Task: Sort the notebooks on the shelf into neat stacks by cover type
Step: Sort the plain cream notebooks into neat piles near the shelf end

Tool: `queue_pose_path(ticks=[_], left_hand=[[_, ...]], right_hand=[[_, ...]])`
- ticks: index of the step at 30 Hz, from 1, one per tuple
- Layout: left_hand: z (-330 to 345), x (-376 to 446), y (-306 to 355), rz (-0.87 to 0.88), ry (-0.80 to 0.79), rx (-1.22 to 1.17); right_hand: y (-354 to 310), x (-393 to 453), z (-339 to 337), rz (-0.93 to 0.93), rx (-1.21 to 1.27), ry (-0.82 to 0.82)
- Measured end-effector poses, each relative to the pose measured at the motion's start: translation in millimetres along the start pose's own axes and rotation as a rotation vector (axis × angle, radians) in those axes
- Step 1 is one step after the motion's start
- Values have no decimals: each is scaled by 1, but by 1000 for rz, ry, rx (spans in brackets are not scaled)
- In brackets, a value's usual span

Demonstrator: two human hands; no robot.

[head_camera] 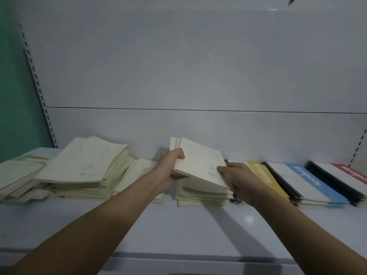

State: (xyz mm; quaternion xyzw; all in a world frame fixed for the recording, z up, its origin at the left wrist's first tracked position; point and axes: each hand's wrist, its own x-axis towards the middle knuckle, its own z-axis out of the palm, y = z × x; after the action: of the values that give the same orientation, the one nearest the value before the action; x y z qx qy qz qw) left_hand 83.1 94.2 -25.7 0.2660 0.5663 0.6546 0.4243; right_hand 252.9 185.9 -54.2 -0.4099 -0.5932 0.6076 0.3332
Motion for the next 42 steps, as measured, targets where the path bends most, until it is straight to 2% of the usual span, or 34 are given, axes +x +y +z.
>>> queue_pose_path(ticks=[2, 5, 9, 12, 14, 17, 19, 21, 23, 26, 28, 30, 32, 35, 39, 42], left_hand=[[7, 8, -8, -4, 15, 149], [11, 21, -13, 24, -15, 469], [10, 46, -26, -37, -17, 696], [14, 57, -34, -35, 5, 763], [16, 61, -35, -34, -4, 719], [8, 56, -34, 36, -26, 670], [-8, 53, -35, 92, 5, 650], [-31, 43, -38, 216, 90, 680], [-62, 22, -48, 402, 215, 731], [-112, -15, -65, 558, 360, 736], [-144, -29, -72, 541, 456, 736], [-168, -31, -74, 466, 534, 678], [-177, -28, -75, 393, 535, 558], [-176, -25, -81, 373, 463, 532], [-175, -24, -79, 369, 476, 446], [-176, -26, -76, 344, 428, 401]], right_hand=[[9, 3, -2, -10, -105, 100], [12, 14, -5, -67, -221, 158], [13, 36, -4, -144, -650, 149], [19, 51, -2, -111, -1048, 115], [21, 57, -4, -112, -1187, 124], [18, 56, -2, -165, -1193, 193], [11, 49, 8, -346, -1087, 310], [1, 34, 32, -597, -873, 338], [-4, 13, 68, -763, -726, 232], [10, -13, 129, -833, -710, 8], [29, -13, 165, -800, -789, -107], [47, 1, 191, -740, -956, -143], [63, 16, 211, -715, -1104, -136], [80, 26, 224, -762, -1245, -93], [78, 21, 212, -832, -1278, -78], [70, 7, 206, -813, -1161, -100]])
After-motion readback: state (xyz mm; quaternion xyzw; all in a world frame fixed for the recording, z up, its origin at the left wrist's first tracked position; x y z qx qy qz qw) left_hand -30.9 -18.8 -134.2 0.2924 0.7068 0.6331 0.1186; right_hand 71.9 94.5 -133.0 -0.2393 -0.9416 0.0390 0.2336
